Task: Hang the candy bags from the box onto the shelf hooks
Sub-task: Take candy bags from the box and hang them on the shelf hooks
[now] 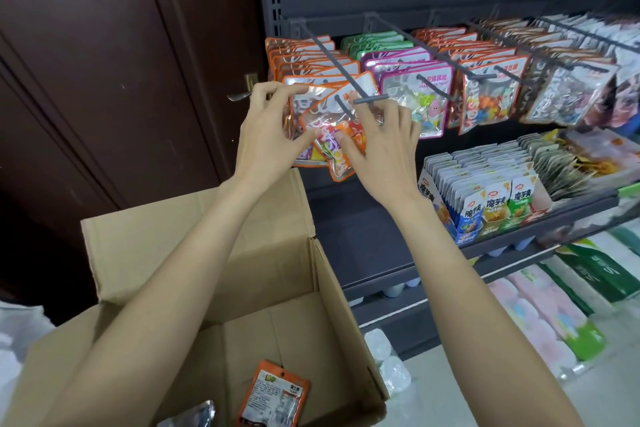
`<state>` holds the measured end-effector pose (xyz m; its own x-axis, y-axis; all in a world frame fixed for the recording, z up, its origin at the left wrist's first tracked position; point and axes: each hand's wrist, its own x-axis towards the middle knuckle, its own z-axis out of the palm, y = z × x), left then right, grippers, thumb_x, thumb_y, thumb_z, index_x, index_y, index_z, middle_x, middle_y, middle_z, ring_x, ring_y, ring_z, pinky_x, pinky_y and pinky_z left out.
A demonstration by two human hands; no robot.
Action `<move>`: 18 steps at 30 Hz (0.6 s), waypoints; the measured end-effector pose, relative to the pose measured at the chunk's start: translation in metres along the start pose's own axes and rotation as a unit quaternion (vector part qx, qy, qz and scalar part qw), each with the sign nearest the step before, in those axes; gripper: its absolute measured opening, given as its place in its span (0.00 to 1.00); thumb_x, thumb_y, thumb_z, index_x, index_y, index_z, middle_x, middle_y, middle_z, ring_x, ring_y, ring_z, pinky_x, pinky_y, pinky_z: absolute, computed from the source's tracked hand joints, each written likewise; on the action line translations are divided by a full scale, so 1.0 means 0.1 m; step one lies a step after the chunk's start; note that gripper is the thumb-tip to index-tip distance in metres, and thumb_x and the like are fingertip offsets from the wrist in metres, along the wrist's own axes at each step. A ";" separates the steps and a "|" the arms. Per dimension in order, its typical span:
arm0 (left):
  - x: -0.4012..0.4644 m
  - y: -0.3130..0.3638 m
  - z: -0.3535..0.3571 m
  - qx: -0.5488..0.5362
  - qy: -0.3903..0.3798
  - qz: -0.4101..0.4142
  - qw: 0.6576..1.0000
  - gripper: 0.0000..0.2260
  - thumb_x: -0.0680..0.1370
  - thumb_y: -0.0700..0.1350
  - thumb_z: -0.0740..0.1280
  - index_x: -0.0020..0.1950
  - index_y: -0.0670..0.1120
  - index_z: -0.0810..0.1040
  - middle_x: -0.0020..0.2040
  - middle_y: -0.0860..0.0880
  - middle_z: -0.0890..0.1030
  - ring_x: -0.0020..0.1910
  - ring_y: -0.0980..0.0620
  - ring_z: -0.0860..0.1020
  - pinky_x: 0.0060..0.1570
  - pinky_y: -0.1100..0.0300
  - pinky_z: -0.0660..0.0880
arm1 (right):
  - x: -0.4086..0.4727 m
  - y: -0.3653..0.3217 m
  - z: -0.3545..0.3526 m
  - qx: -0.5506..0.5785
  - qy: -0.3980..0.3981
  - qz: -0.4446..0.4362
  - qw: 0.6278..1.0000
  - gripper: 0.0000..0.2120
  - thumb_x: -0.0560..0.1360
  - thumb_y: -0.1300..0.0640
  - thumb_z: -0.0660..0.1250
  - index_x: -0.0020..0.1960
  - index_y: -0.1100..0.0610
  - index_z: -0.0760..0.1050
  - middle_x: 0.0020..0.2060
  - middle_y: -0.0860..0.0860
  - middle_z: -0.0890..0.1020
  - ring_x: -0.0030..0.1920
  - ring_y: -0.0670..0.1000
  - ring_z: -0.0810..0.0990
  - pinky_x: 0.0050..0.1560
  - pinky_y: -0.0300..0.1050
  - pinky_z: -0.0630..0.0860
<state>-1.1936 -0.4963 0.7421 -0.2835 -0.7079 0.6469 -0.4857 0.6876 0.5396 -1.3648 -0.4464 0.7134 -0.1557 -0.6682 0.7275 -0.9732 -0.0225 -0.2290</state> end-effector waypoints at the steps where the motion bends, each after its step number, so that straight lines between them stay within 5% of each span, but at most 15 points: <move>1: -0.03 0.01 0.00 0.003 0.003 0.004 1.000 0.23 0.73 0.46 0.74 0.66 0.48 0.72 0.63 0.48 0.68 0.55 0.55 0.73 0.49 0.55 0.79 | -0.04 -0.02 0.00 0.015 0.003 0.006 1.000 0.21 0.78 0.44 0.61 0.66 0.54 0.73 0.59 0.56 0.74 0.60 0.58 0.69 0.59 0.53 0.64; 9: -0.28 0.02 0.08 0.010 0.056 0.025 0.998 0.20 0.74 0.46 0.71 0.65 0.46 0.73 0.66 0.46 0.69 0.59 0.52 0.74 0.49 0.62 0.76 | -0.39 -0.11 -0.01 0.102 0.030 0.012 0.994 0.22 0.80 0.50 0.60 0.72 0.57 0.68 0.66 0.54 0.73 0.68 0.54 0.68 0.68 0.52 0.62; 14: -0.66 0.13 -0.11 -0.077 0.120 0.016 0.990 0.06 0.76 0.42 0.67 0.52 0.43 0.76 0.50 0.52 0.75 0.50 0.56 0.75 0.48 0.59 0.74 | -0.61 -0.16 -0.14 0.176 0.049 -0.009 0.983 0.19 0.80 0.55 0.62 0.69 0.59 0.71 0.64 0.54 0.76 0.66 0.54 0.70 0.67 0.50 0.66; 18: -1.39 -0.16 -0.40 -0.085 0.069 0.015 0.994 0.03 0.78 0.43 0.63 0.51 0.47 0.73 0.46 0.58 0.74 0.48 0.58 0.74 0.51 0.62 0.70 | -1.10 -0.31 -0.18 0.243 -0.044 -0.054 0.967 0.15 0.79 0.58 0.63 0.64 0.59 0.76 0.55 0.53 0.80 0.58 0.51 0.74 0.60 0.42 0.70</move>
<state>-1.1130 -0.4025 0.6651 -0.1736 -0.6662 0.7253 -0.3281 0.7335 0.5952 -1.3209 -0.3588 0.6520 -0.0224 -0.7033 0.7106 -0.7848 -0.4279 -0.4483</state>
